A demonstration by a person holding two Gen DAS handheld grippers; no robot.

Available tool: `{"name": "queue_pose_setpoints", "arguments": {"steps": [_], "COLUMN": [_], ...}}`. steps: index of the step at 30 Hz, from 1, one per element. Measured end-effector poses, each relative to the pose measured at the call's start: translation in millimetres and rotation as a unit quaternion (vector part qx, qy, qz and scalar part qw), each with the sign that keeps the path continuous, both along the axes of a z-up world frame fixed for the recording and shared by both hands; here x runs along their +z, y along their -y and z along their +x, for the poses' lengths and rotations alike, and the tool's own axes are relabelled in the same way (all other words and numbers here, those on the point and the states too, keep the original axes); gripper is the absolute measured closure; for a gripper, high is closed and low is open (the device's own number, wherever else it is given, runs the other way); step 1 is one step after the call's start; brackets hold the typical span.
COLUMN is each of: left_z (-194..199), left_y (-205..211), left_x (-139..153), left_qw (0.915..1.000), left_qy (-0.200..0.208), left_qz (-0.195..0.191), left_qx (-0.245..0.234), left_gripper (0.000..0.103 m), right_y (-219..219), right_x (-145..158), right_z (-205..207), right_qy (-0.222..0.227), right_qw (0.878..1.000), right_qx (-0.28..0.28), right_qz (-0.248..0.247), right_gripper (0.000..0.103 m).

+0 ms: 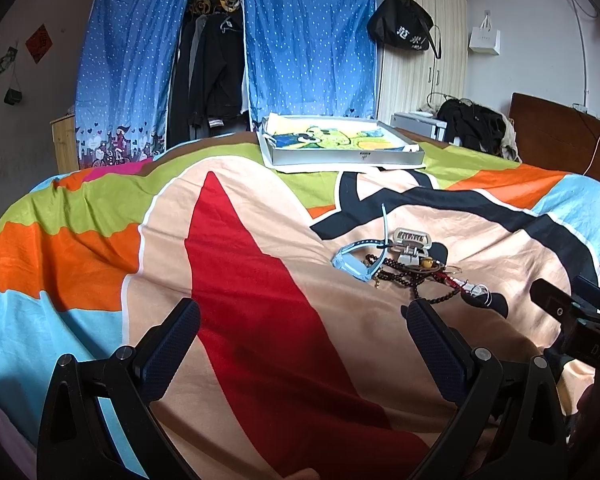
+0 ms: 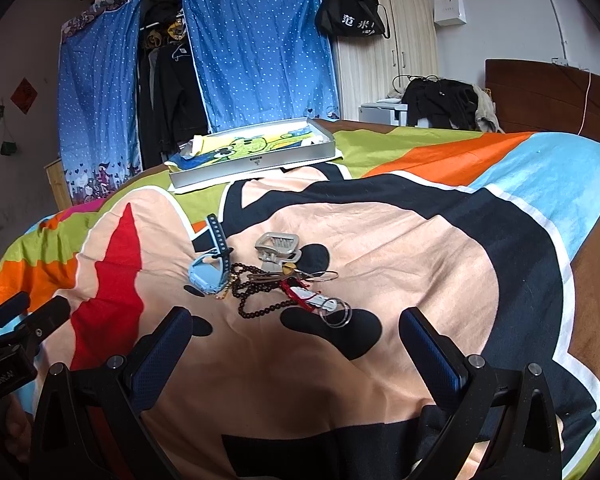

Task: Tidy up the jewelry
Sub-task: 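Move both tools down toward the jewelry pile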

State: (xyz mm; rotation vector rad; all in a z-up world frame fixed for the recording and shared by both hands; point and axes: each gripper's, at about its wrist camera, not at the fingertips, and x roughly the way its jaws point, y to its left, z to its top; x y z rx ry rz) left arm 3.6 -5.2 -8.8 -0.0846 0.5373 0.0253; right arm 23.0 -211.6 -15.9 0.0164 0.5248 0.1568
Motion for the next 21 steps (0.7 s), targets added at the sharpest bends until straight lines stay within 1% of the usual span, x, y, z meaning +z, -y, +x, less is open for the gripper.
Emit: {"name": "queue_pose_setpoints", "arguments": {"steps": [1, 4, 7, 10, 13, 17, 21], "left_z": [2, 13, 23, 33, 44, 61, 78], "left_y": [-1, -4, -5, -4, 0, 5, 5], "left_x": [-1, -3, -2, 1, 0, -3, -6], "left_qw": [1.0000, 0.9982, 0.9961, 0.9941, 0.9920, 0.9895, 0.9873], "left_qy": [-0.007, -0.043, -0.062, -0.072, -0.080, -0.085, -0.088], "left_qz": [-0.001, -0.014, -0.020, -0.025, -0.017, -0.001, 0.000], "left_qx": [-0.004, -0.039, -0.060, -0.077, -0.097, -0.117, -0.132], "left_gripper": [0.002, 0.002, 0.002, 0.002, 0.002, 0.002, 0.002], "right_y": [1, 9, 15, 23, 26, 27, 31], "right_x": [0, -3, -5, -7, -9, -14, -21], "right_z": [0, 4, 8, 14, 25, 39, 54], "right_qy": [0.000, -0.011, -0.016, -0.030, -0.053, -0.069, -0.087], "right_qw": [1.000, 1.000, 1.000, 0.999, 0.998, 0.995, 0.992], "right_qx": [-0.001, 0.008, 0.014, 0.030, 0.046, 0.072, 0.094], "right_qz": [0.000, 0.011, 0.003, 0.004, -0.001, -0.006, 0.006], "right_gripper": [0.000, 0.000, 0.000, 0.000, 0.000, 0.000, 0.000]}}
